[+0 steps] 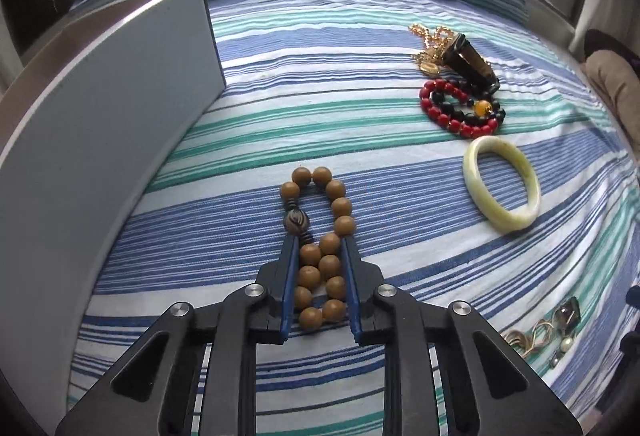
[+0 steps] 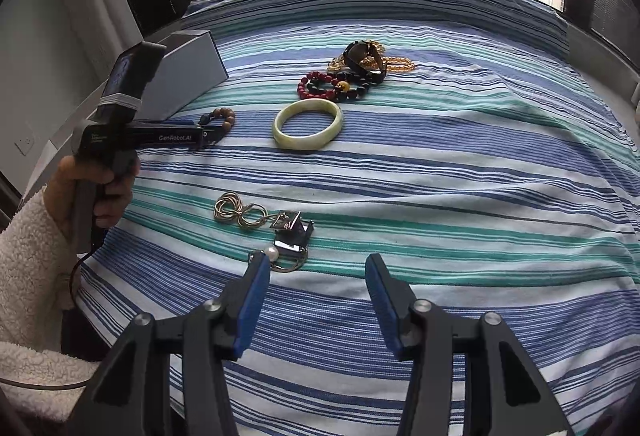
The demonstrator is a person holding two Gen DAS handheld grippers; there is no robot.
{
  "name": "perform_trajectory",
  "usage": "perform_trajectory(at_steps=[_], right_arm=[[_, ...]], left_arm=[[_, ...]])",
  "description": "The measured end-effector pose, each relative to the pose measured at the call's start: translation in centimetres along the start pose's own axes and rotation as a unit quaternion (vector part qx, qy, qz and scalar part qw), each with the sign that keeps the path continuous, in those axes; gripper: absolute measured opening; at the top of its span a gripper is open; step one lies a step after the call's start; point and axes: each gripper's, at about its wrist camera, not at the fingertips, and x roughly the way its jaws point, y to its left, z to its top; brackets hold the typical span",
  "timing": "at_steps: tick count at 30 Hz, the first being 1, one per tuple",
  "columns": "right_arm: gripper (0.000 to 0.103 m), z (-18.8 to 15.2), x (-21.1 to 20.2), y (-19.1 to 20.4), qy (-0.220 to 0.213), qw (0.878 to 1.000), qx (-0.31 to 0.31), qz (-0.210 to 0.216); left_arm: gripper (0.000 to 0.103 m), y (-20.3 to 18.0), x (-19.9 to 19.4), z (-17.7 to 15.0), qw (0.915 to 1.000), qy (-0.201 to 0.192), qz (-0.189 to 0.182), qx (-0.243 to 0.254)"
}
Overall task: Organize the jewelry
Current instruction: 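Grasp the wooden bead bracelet with the left tool while the right tool lifts the keychain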
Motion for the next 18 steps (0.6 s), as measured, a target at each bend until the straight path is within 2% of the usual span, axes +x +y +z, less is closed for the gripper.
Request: perform_trajectory(at_steps=[4,5,6,8,10,13,16,18], right_arm=[[0.051,0.6,-0.1,0.4,-0.01,1.0,0.004,0.013],[0.051,0.8,-0.1,0.6,-0.011,1.0,0.002,0.015],[0.051,1.0,-0.1,0.8,-0.012,1.0,0.001,0.018],[0.051,1.4,0.1,0.9,-0.011,1.0,0.003,0.026],[0.051,1.8,0.5,1.3,-0.006,0.999,-0.008,0.032],[0.051,2.6,2.4,3.1,0.017,0.997,-0.063,0.043],[0.051,3.3,4.7,5.6,0.035,0.989,-0.125,0.077],[0.051,3.7,6.6,7.1,0.046,0.983,-0.166,0.067]], left_arm=[[0.019,0.4,-1.1,-1.1,0.9999,-0.002,-0.007,-0.012],[0.014,0.5,-1.8,-1.4,0.9998,-0.009,-0.01,-0.017],[0.0,0.7,-2.6,-1.7,0.9996,-0.016,-0.012,-0.022],[0.0,1.5,-3.5,-2.0,0.9988,-0.01,-0.027,-0.039],[0.0,2.1,-3.7,-2.8,0.9985,-0.004,-0.023,-0.048],[0.0,3.0,-3.2,-4.1,0.9975,0.008,-0.027,-0.065],[0.0,3.8,-3.8,-5.0,0.9963,0.004,-0.031,-0.079],[0.003,4.3,-4.4,-5.2,0.9956,-0.001,-0.034,-0.087]])
